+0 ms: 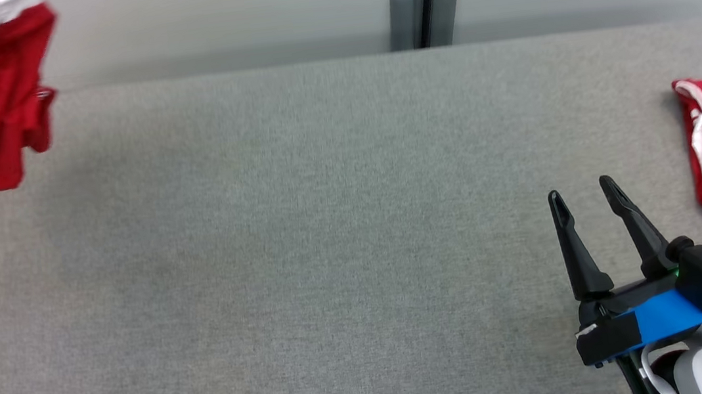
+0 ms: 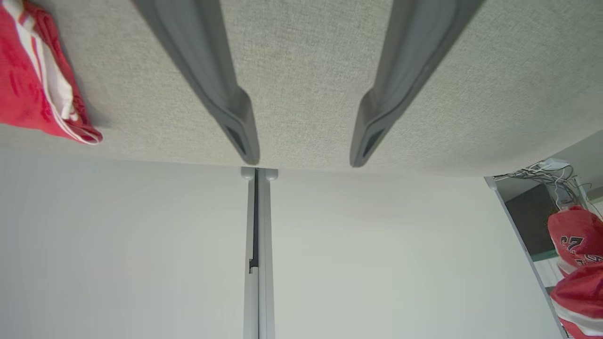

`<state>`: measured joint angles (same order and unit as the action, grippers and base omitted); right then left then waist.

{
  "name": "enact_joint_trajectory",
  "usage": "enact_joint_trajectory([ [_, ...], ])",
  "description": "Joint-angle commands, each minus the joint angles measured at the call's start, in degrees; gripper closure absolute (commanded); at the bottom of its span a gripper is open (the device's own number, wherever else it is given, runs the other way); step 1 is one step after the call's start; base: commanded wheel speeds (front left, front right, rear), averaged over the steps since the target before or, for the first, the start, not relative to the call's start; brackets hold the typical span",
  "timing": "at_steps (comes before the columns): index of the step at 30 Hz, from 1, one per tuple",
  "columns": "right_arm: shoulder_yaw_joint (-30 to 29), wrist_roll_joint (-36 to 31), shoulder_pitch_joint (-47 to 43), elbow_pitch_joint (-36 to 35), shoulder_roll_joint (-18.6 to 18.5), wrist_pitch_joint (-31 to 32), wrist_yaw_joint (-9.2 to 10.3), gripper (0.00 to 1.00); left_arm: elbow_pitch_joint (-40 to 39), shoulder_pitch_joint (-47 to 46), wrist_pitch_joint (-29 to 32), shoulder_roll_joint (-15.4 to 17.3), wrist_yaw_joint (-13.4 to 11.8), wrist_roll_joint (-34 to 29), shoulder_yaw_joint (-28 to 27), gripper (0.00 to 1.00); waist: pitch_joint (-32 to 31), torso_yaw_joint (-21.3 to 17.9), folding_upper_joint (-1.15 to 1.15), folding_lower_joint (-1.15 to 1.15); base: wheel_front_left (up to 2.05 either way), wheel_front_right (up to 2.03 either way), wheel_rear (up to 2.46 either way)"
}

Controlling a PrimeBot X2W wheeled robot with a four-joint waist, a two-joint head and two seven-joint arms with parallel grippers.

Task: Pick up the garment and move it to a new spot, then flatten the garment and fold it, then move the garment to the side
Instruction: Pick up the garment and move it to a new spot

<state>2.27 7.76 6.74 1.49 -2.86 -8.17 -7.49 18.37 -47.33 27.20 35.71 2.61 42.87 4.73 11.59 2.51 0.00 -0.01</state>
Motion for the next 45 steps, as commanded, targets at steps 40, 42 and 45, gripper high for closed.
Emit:
enact_joint_trajectory([
  [40,-0.1,2.6,0.4,0.2,0.0,-1.3,-0.02,0.0,10.4,12.9,-15.3,-23.8,3.9,-6.9,29.9,0.0,-1.4,-14.1,0.0,0.01,0.0,0.0,0.0],
  [42,-0.5,2.4,-0.1,0.2,-0.1,-1.1,-0.02,0.0,10.6,13.8,-19.1,-24.2,4.0,-6.6,29.3,0.0,-2.2,-12.8,0.0,0.01,0.0,0.0,0.0],
  [45,-1.0,2.1,-0.9,-0.1,-0.1,-0.6,-0.02,0.0,10.5,15.8,-24.6,-24.7,3.7,-6.0,28.0,0.0,-3.6,-10.7,0.0,0.01,0.0,0.0,0.0],
])
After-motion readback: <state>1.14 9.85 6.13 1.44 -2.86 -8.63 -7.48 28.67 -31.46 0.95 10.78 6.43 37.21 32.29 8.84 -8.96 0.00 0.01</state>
